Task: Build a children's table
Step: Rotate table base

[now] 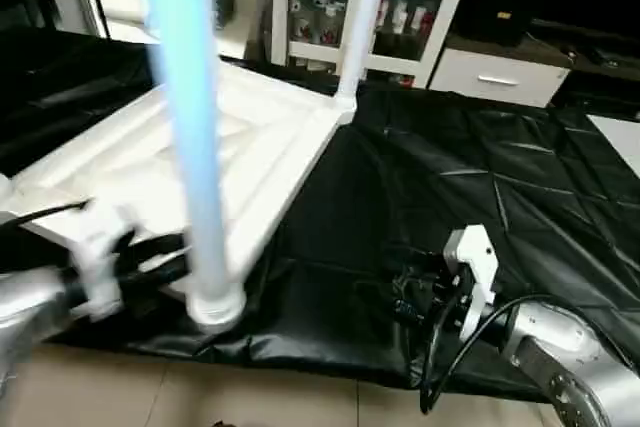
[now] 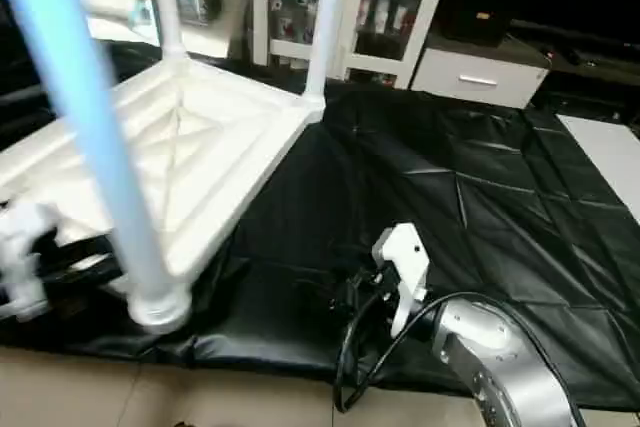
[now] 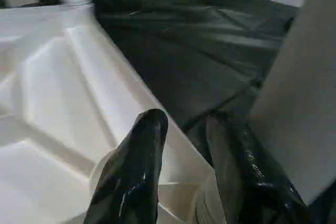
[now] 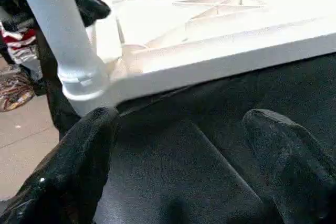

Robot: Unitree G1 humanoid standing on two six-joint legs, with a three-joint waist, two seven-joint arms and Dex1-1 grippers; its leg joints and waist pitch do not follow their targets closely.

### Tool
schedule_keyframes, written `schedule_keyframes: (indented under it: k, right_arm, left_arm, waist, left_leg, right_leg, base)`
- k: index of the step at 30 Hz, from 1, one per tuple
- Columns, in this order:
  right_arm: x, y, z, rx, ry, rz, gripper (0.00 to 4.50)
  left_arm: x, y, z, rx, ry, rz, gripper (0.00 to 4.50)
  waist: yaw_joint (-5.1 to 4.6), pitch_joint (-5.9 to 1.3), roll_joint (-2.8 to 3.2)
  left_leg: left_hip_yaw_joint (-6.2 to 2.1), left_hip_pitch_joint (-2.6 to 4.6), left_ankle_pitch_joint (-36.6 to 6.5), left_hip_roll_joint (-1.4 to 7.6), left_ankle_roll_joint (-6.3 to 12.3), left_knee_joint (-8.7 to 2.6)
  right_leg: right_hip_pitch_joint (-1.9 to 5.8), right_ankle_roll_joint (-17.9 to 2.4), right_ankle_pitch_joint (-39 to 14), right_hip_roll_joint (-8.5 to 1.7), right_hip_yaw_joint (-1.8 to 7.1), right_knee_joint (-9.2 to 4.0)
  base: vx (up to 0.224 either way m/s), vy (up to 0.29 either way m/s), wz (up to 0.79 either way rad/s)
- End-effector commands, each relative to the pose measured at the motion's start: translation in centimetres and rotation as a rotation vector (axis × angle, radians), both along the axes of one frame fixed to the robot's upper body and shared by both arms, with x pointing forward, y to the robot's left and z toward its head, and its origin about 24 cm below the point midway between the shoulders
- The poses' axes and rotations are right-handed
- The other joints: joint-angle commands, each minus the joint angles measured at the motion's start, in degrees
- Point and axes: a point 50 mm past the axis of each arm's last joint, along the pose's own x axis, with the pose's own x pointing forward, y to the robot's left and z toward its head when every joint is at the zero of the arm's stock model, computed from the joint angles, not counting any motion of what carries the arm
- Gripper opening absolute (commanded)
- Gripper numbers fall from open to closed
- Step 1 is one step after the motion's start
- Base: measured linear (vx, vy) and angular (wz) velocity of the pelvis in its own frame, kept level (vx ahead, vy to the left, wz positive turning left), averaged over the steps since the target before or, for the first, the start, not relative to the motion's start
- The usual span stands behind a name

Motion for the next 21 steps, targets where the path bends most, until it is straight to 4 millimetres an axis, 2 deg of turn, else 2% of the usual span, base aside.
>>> schedule_keyframes:
  k: [1,3,4,5,6,7,8,10,12,13,14,15,16,19,21]
  right_arm:
    - [0.4,-0.4,0.3,-0.011,-0.021,-0.018,4.08]
    - [0.4,-0.5,0.3,-0.012,-0.022,-0.02,4.08]
    - [0.3,-0.6,0.4,-0.015,-0.025,-0.025,4.08]
    - [0.3,-0.6,0.4,-0.015,-0.025,-0.026,4.08]
    - [0.3,-0.7,0.5,-0.015,-0.026,-0.03,4.08]
    - [0.3,-0.9,0.5,-0.018,-0.026,-0.035,4.08]
    - [0.3,-0.9,0.4,-0.018,-0.025,-0.036,4.08]
    - [0.2,-1.0,0.4,-0.02,-0.023,-0.039,4.08]
    - [0.3,-1.0,0.3,-0.021,-0.022,-0.038,4.08]
    - [0.3,-1.0,0.3,-0.022,-0.021,-0.037,4.08]
    - [0.3,-1.0,0.3,-0.022,-0.021,-0.037,4.08]
    - [0.3,-1.0,0.2,-0.023,-0.021,-0.036,4.08]
    - [0.3,-1.0,0.2,-0.023,-0.021,-0.036,4.08]
    - [0.4,-0.9,0.2,-0.026,-0.021,-0.033,4.08]
    - [0.4,-0.9,0.1,-0.029,-0.021,-0.031,4.08]
  left_arm:
    - [1.3,-3.3,0.4,-0.048,-0.058,-0.052,1.61]
    - [1.7,-4.0,0.3,-0.063,-0.067,-0.049,1.61]
    - [2.6,-4.5,0.3,-0.066,-0.09,-0.023,1.61]
    - [2.7,-4.4,0.2,-0.065,-0.091,-0.013,1.61]
    - [3.2,-4.1,0.1,-0.059,-0.094,0.027,1.61]
    - [3.8,-3.4,0.0,-0.047,-0.087,0.083,1.8]
    - [3.9,-2.8,-0.1,-0.044,-0.078,0.103,1.96]
    - [4.0,-1.7,-0.1,-0.04,-0.058,0.141,1.99]
    - [3.4,0.1,-0.6,0.029,-0.026,0.134,2.13]
    - [3.1,0.7,-0.7,0.057,-0.018,0.134,2.38]
    - [3.0,1.1,-0.8,0.074,-0.013,0.135,2.42]
    - [2.8,1.7,-0.7,0.087,-0.003,0.134,2.44]
    - [2.5,2.2,-0.6,0.095,0.011,0.128,2.49]
    - [1.9,3.1,-0.3,0.097,0.045,0.095,2.9]
    - [1.3,3.3,-0.1,0.094,0.071,0.047,2.9]
  waist:
    - [-0.02,-2.09,1.45]
    - [0.05,-2.07,1.27]
    - [-0.08,-2.21,1.42]
    - [-0.08,-2.21,1.42]
    - [-0.16,-2.32,1.18]
    - [-0.16,-2.44,1.11]
    - [-0.39,-2.45,0.71]
    - [-0.54,-2.61,0.66]
    - [-0.56,-2.72,0.91]
    - [-0.77,-2.7,1.0]
    - [-0.9,-2.7,1.13]
    - [-0.84,-2.73,0.93]
    - [-0.77,-2.58,1.2]
    - [-0.34,-2.22,1.19]
    - [-0.12,-2.08,1.16]
  left_leg:
    - [-1.57,1.32,-23.3,2.58,-3.28,-5.27]
    - [-1.64,0.97,-22.6,2.45,-3.06,-5.22]
    - [-1.73,0.59,-21.37,2.5,-2.95,-5.33]
    - [-1.73,0.59,-21.37,2.5,-2.95,-5.33]
    - [-1.67,0.62,-20.91,2.38,-2.76,-5.1]
    - [-1.73,0.39,-20.24,2.31,-2.66,-5.09]
    - [-1.71,0.19,-20.05,2.21,-2.4,-5.04]
    - [-1.8,-0.14,-18.14,2.15,-1.96,-4.99]
    - [-1.71,0.17,-16.73,2.22,-1.5,-4.85]
    - [-1.69,0.07,-15.75,2.26,-1.19,-4.93]
    - [-1.56,0.29,-15.72,2.33,-1.19,-4.9]
    - [-1.52,0.37,-15.6,2.38,-1.13,-4.85]
    - [-1.51,0.38,-15.75,2.49,-1.2,-4.98]
    - [-1.4,0.75,-19.23,2.52,-1.81,-5.18]
    - [-1.54,0.84,-21.0,2.44,-2.3,-5.29]
  right_leg:
    - [0.45,-5.5,-21.83,-3.38,2.62,-5.22]
    - [0.77,-5.81,-21.1,-3.46,2.64,-5.01]
    - [1.16,-5.46,-20.21,-3.36,2.56,-4.97]
    - [1.16,-5.46,-20.21,-3.36,2.56,-4.97]
    - [1.15,-5.24,-19.61,-3.34,2.55,-4.91]
    - [1.41,-5.1,-19.19,-3.37,2.51,-4.81]
    - [1.54,-4.83,-19.44,-3.29,2.42,-4.78]
    - [1.79,-4.64,-18.91,-3.39,2.41,-4.6]
    - [1.52,-5.37,-16.65,-3.27,2.44,-4.42]
    - [1.56,-5.93,-14.77,-3.09,2.44,-4.2]
    - [1.42,-6.74,-13.62,-2.95,2.42,-4.05]
    - [1.39,-7.14,-13.01,-2.94,2.39,-4.01]
    - [1.36,-7.88,-12.51,-3.0,2.43,-3.89]
    - [1.0,-7.72,-16.74,-3.07,2.5,-4.34]
    - [0.85,-7.0,-19.89,-3.3,2.57,-4.53]
  base:
    - [0.0,0.0,0.0]
    - [0.0,0.0,0.0]
    - [0.0,0.0,0.0]
    - [0.0,0.0,0.0]
    - [0.0,0.0,0.0]
    - [0.0,0.0,0.0]
    - [0.0,0.0,0.0]
    - [0.0,0.0,0.0]
    - [0.0,0.0,0.0]
    - [0.0,0.0,0.0]
    - [0.0,0.0,0.0]
    - [0.0,0.0,0.0]
    - [0.0,0.0,0.0]
    - [0.0,0.0,0.0]
    - [0.0,0.0,0.0]
